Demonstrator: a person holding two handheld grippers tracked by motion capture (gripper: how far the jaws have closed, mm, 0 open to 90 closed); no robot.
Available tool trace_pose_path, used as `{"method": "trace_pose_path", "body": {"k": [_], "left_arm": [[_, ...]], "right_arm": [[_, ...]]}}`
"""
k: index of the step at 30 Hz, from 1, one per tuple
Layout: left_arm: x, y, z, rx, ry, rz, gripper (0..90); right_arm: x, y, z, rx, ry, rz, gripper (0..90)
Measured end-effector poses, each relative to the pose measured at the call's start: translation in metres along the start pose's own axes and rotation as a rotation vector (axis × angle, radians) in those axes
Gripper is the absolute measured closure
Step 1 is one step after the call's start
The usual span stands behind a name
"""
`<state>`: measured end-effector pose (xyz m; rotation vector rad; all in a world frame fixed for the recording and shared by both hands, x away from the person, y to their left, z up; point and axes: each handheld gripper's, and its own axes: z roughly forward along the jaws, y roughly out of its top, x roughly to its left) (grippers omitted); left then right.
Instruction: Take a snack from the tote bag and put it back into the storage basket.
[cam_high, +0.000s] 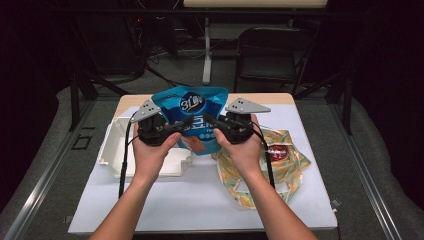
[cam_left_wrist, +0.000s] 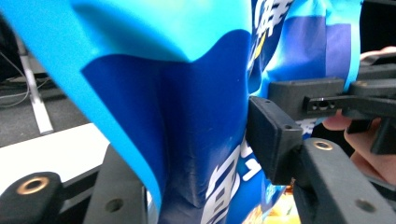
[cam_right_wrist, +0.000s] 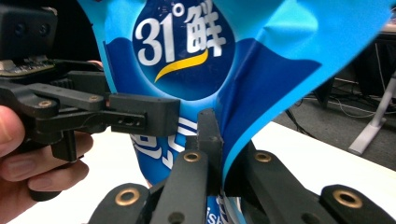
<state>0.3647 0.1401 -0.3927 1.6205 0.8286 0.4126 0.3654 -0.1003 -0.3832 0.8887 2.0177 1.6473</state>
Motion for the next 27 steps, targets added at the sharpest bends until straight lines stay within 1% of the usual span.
{"method": "trace_pose_path", "body": {"k": [1, 3, 5, 6, 7, 9, 10, 11, 12, 14, 16, 18, 19, 22, 24, 27], "left_arm": [[0.000, 0.000, 0.000, 0.000, 0.000, 0.000, 59.1], [0.000, 0.001, -0.001, 0.004, -0.014, 0.000, 65.7], [0.002, 0.001, -0.002, 0.009, -0.040, -0.023, 73.1], [0.002, 0.001, -0.002, 0.009, -0.040, -0.023, 76.3], [0.005, 0.001, -0.002, 0.013, -0.057, -0.039, 79.4], [0.007, 0.001, -0.004, 0.005, -0.068, -0.048, 86.5], [0.009, 0.001, -0.006, 0.000, -0.076, -0.067, 89.3], [0.011, 0.002, -0.007, -0.007, -0.085, -0.082, 89.9], [0.012, 0.003, -0.008, -0.010, -0.089, -0.084, 90.0], [0.012, 0.004, -0.011, -0.009, -0.076, -0.062, 90.0], [0.013, 0.004, -0.014, -0.006, -0.064, -0.048, 90.0], [0.016, 0.004, -0.017, -0.011, -0.055, -0.049, 90.0], [0.019, 0.004, -0.019, -0.017, -0.055, -0.056, 90.0], [0.025, 0.006, -0.026, -0.035, -0.047, -0.066, 90.0], [0.028, 0.007, -0.031, -0.039, -0.034, -0.054, 90.0], [0.034, 0.007, -0.038, -0.044, -0.014, -0.051, 90.0]], "right_arm": [[0.001, -0.001, 0.001, -0.001, 0.001, 0.003, 90.0], [0.001, -0.001, 0.001, 0.002, 0.003, 0.008, 89.9], [0.002, -0.002, 0.002, 0.001, 0.004, 0.008, 89.8], [0.002, -0.002, 0.002, 0.001, 0.004, 0.008, 89.8], [0.003, -0.002, 0.002, -0.001, 0.006, 0.001, 89.4], [0.004, -0.002, 0.002, -0.002, 0.005, -0.015, 87.5], [0.005, -0.003, 0.002, -0.002, 0.010, -0.013, 85.8], [0.005, -0.003, 0.002, -0.006, 0.016, -0.017, 84.1], [0.006, -0.003, 0.002, -0.007, 0.018, -0.021, 81.7], [0.007, -0.004, 0.002, -0.002, 0.009, -0.033, 72.7], [0.008, -0.004, 0.001, 0.003, 0.000, -0.030, 63.0], [0.007, -0.005, -0.002, -0.002, -0.003, -0.022, 53.4], [0.006, -0.005, -0.003, -0.003, -0.002, -0.021, 49.6], [0.002, -0.009, -0.009, 0.013, -0.007, -0.018, 42.2], [-0.001, -0.013, -0.013, 0.019, -0.020, -0.015, 38.6], [-0.007, -0.020, -0.020, 0.029, -0.041, -0.012, 34.8]]}}
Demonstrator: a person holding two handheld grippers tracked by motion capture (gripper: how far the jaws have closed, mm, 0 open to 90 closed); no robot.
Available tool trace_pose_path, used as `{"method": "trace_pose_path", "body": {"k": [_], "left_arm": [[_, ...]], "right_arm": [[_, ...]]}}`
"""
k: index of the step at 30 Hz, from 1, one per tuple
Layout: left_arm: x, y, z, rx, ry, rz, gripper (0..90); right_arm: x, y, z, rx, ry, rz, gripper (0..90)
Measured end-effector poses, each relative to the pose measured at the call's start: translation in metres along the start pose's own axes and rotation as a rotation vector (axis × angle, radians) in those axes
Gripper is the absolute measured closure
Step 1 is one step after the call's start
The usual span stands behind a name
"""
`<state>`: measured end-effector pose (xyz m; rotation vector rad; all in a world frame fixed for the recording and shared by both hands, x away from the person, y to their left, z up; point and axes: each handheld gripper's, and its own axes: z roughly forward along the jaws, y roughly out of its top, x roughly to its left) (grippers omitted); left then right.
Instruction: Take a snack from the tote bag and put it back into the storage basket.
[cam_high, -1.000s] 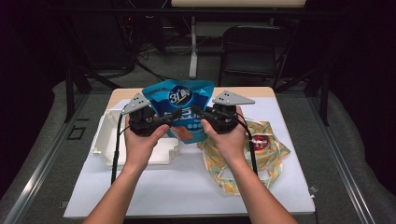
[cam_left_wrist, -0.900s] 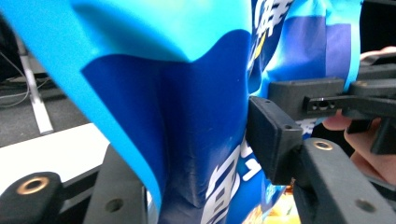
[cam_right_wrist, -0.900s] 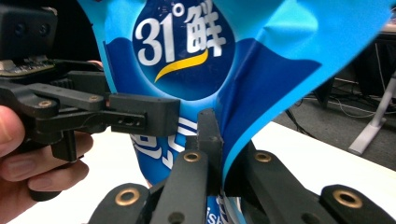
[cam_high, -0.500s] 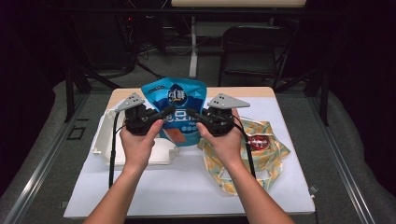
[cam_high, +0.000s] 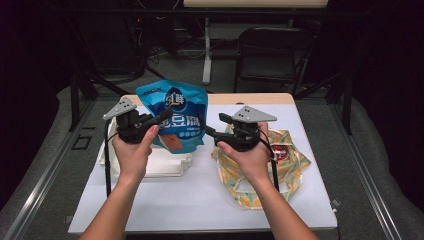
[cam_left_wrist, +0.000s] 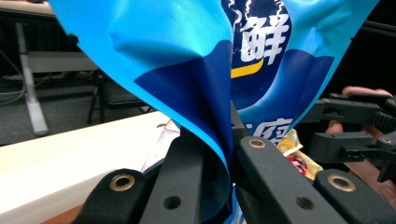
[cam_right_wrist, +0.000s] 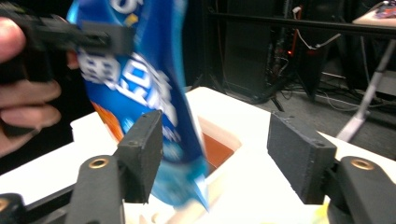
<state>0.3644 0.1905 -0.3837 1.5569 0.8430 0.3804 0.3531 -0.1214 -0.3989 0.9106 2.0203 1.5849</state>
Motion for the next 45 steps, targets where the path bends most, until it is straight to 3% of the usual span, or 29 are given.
{"method": "trace_pose_path", "body": {"k": [18, 29, 39, 45], "left_arm": [[0.038, -0.006, -0.029, -0.013, 0.059, -0.015, 90.0], [0.074, -0.021, -0.044, -0.023, 0.091, -0.051, 90.0], [0.104, -0.036, -0.053, -0.030, 0.114, -0.068, 90.0], [0.119, -0.047, -0.052, -0.011, 0.133, -0.055, 90.0]], "right_arm": [[-0.032, -0.049, -0.043, 0.023, -0.102, 0.046, 33.4], [-0.051, -0.086, -0.076, 0.032, -0.193, 0.085, 33.7], [-0.062, -0.102, -0.086, 0.045, -0.225, 0.119, 33.8], [-0.064, -0.108, -0.088, 0.055, -0.232, 0.126, 34.1]]}}
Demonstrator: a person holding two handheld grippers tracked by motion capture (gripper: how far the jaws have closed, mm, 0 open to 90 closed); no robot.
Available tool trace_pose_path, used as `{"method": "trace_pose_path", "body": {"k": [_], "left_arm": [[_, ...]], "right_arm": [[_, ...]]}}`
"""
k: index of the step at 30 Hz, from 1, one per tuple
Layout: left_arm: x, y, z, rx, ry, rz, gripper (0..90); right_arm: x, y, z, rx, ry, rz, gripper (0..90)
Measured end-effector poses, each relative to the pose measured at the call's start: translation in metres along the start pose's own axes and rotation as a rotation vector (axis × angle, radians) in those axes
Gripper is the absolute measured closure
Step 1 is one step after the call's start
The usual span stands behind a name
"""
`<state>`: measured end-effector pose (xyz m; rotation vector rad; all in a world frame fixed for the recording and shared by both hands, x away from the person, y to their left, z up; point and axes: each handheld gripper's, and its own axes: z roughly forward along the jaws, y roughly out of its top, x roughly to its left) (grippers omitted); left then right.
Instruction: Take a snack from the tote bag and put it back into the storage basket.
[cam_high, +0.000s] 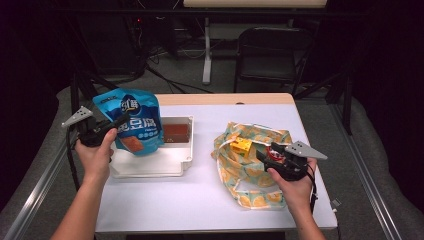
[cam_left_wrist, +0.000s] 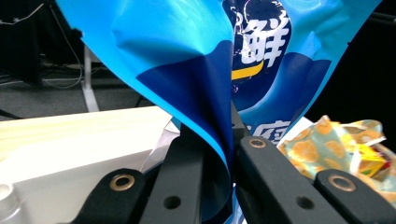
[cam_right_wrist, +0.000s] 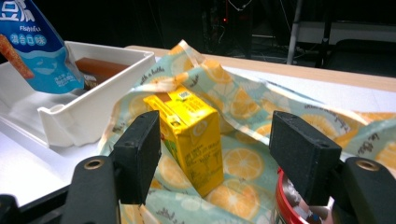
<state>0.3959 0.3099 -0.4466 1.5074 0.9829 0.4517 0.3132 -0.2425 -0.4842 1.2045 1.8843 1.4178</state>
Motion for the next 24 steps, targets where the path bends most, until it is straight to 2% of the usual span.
{"method": "trace_pose_path", "body": {"k": [2, 10, 12, 15, 16, 18, 19, 21, 24], "left_arm": [[0.005, -0.002, 0.002, 0.007, -0.003, 0.010, 90.0], [0.026, -0.012, 0.003, 0.003, -0.007, -0.036, 90.0], [0.029, -0.013, 0.003, 0.003, -0.013, -0.027, 90.0], [0.028, -0.016, 0.004, 0.029, -0.005, 0.000, 90.0], [0.028, -0.019, 0.004, 0.034, 0.015, 0.010, 90.0], [0.034, -0.023, 0.000, 0.016, 0.009, -0.032, 89.9], [0.036, -0.024, -0.001, 0.014, 0.020, -0.043, 89.9], [0.043, -0.026, -0.002, 0.006, 0.000, -0.071, 89.6], [0.046, -0.022, -0.002, 0.018, -0.005, -0.064, 88.8]], "right_arm": [[-0.001, -0.002, 0.000, 0.007, -0.001, 0.003, 34.2], [-0.005, -0.006, 0.001, 0.009, -0.009, 0.019, 34.3], [-0.007, -0.005, 0.000, 0.008, -0.011, 0.020, 34.3], [-0.008, -0.006, -0.001, 0.011, -0.014, 0.022, 34.4], [-0.008, -0.007, -0.001, 0.013, -0.016, 0.023, 34.5], [-0.008, -0.008, 0.000, 0.009, -0.016, 0.031, 34.5], [-0.008, -0.008, 0.000, 0.014, -0.014, 0.025, 34.5], [-0.006, -0.008, 0.001, 0.016, -0.010, 0.020, 34.6], [-0.005, -0.008, 0.002, 0.014, -0.012, 0.017, 34.6]]}}
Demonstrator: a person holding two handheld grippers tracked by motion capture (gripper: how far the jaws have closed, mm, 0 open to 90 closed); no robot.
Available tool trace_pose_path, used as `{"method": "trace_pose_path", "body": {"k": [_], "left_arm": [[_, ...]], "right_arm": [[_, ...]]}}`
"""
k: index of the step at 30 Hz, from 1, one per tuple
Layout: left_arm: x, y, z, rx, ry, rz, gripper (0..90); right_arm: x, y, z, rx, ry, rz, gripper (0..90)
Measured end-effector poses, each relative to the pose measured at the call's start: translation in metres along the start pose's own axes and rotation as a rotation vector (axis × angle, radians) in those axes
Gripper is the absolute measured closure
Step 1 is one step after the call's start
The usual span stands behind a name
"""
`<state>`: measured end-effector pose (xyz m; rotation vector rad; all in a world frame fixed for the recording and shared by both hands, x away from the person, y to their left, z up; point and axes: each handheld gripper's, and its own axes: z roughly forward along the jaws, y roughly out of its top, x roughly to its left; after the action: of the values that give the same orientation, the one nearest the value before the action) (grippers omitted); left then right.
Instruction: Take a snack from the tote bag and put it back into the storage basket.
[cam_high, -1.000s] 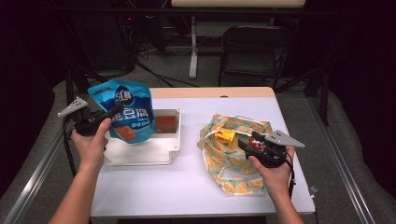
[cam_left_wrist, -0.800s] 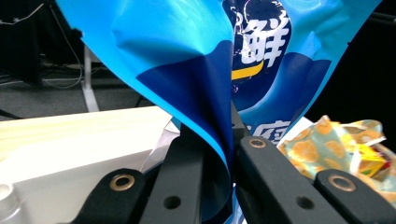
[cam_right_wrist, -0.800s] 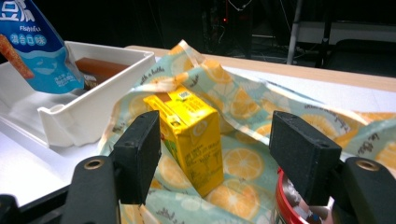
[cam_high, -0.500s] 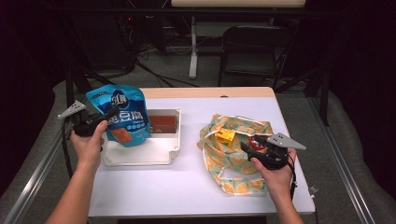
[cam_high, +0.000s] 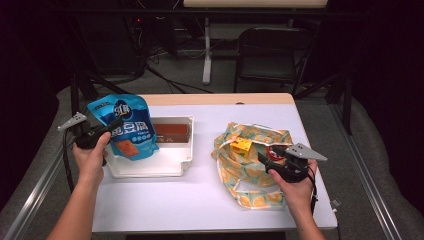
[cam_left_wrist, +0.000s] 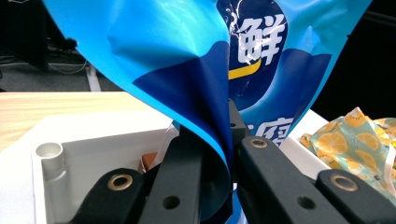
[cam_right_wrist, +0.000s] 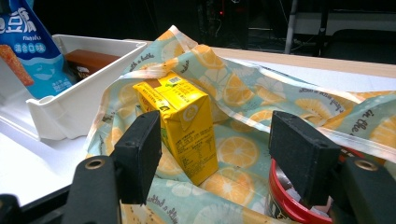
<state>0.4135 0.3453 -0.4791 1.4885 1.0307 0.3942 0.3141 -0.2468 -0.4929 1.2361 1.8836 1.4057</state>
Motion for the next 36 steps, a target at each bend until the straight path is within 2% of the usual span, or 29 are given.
{"method": "trace_pose_path", "body": {"k": [3, 4, 7, 8, 9, 12, 14, 16, 20, 22, 24, 29, 33, 36], "left_arm": [[-0.001, 0.002, 0.000, 0.004, 0.009, 0.003, 85.6], [-0.003, 0.003, 0.000, 0.003, 0.020, 0.006, 80.8], [-0.010, 0.005, -0.004, 0.019, 0.052, 0.001, 54.5], [-0.012, 0.005, -0.006, 0.032, 0.077, -0.002, 46.2], [-0.012, 0.005, -0.006, 0.032, 0.077, -0.002, 38.7], [-0.020, 0.003, -0.015, 0.075, 0.155, 0.003, 24.9], [-0.022, 0.000, -0.022, 0.075, 0.194, 0.001, 17.9], [-0.026, -0.003, -0.031, 0.052, 0.226, -0.002, 16.0], [-0.036, -0.010, -0.048, 0.024, 0.256, -0.005, 16.0], [-0.044, -0.015, -0.054, 0.014, 0.245, -0.011, 16.2], [-0.054, -0.018, -0.057, 0.020, 0.243, 0.006, 16.2], [-0.076, -0.025, -0.057, 0.022, 0.221, 0.027, 16.6], [-0.092, -0.033, -0.049, 0.036, 0.206, 0.053, 17.2], [-0.101, -0.042, -0.042, 0.039, 0.187, 0.053, 17.3]], "right_arm": [[-0.001, -0.001, 0.000, 0.011, -0.003, -0.001, 34.6], [-0.001, -0.001, 0.001, 0.011, -0.004, 0.000, 34.6], [-0.001, -0.002, 0.001, 0.012, -0.003, -0.002, 34.5], [0.000, -0.002, 0.001, 0.009, -0.003, -0.001, 34.5], [0.000, -0.002, 0.001, 0.012, -0.005, -0.006, 34.5], [-0.003, -0.002, 0.001, 0.017, -0.010, -0.006, 34.3], [-0.006, -0.002, -0.001, 0.014, -0.016, -0.005, 34.3], [-0.009, -0.001, -0.004, 0.003, -0.030, -0.001, 34.4], [-0.016, -0.002, -0.007, 0.004, -0.048, 0.013, 34.5], [-0.018, -0.003, -0.006, 0.007, -0.047, 0.017, 34.9], [-0.018, -0.003, -0.004, 0.006, -0.034, 0.020, 35.1], [-0.011, -0.002, 0.004, 0.019, -0.016, 0.001, 35.4], [-0.004, -0.001, 0.013, 0.025, 0.012, -0.009, 35.1], [0.001, 0.001, 0.018, 0.028, 0.027, -0.027, 34.8]]}}
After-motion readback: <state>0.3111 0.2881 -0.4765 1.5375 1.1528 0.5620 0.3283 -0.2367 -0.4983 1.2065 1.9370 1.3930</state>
